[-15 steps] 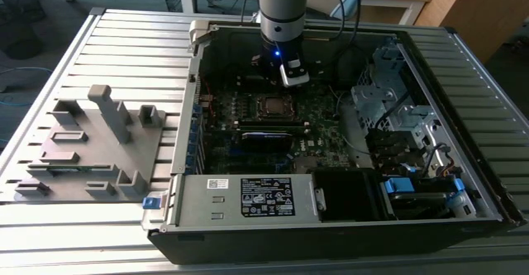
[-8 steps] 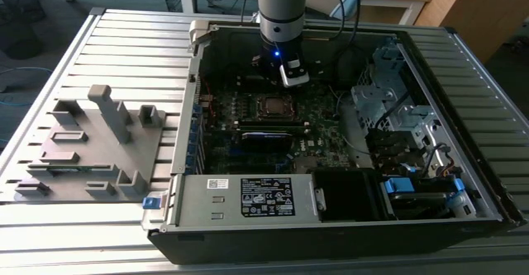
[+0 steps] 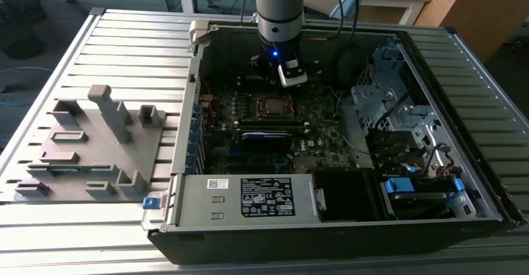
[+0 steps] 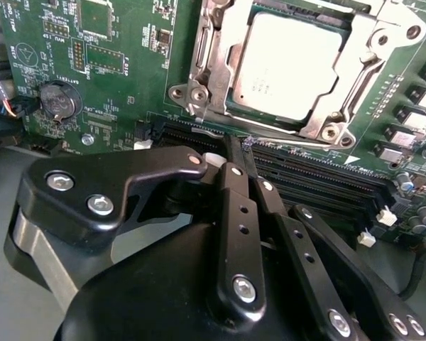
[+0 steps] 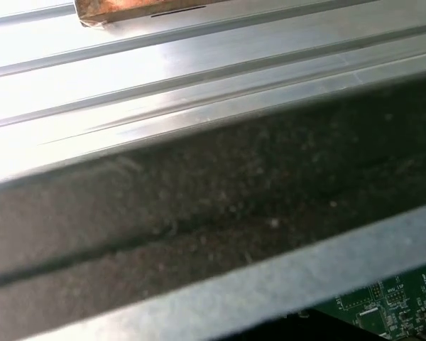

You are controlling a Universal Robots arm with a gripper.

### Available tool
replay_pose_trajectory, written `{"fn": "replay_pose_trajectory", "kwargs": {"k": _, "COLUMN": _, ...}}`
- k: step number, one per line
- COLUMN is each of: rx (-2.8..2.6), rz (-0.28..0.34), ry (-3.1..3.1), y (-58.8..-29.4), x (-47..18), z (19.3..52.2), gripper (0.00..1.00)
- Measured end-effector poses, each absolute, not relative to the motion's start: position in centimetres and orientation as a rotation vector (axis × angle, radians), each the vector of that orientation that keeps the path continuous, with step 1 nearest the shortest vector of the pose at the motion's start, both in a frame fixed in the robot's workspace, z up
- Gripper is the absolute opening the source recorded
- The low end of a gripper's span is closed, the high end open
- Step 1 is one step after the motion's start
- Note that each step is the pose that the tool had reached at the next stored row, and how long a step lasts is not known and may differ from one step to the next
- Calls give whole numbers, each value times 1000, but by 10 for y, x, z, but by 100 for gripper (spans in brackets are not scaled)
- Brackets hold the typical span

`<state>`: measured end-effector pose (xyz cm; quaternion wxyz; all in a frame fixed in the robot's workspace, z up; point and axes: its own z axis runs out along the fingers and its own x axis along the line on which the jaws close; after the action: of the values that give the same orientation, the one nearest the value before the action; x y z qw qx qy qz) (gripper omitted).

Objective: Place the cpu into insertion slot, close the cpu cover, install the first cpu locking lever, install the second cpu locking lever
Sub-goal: 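Install the first cpu locking lever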

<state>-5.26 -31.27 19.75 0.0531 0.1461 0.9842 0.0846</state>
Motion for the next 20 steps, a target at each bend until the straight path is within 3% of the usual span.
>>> {"fn": "replay_pose_trajectory", "kwargs": {"k": 20, "rx": 443, "rz": 243, "ry": 2989, "y": -316, "x": -52, "z": 197, "gripper": 10}}
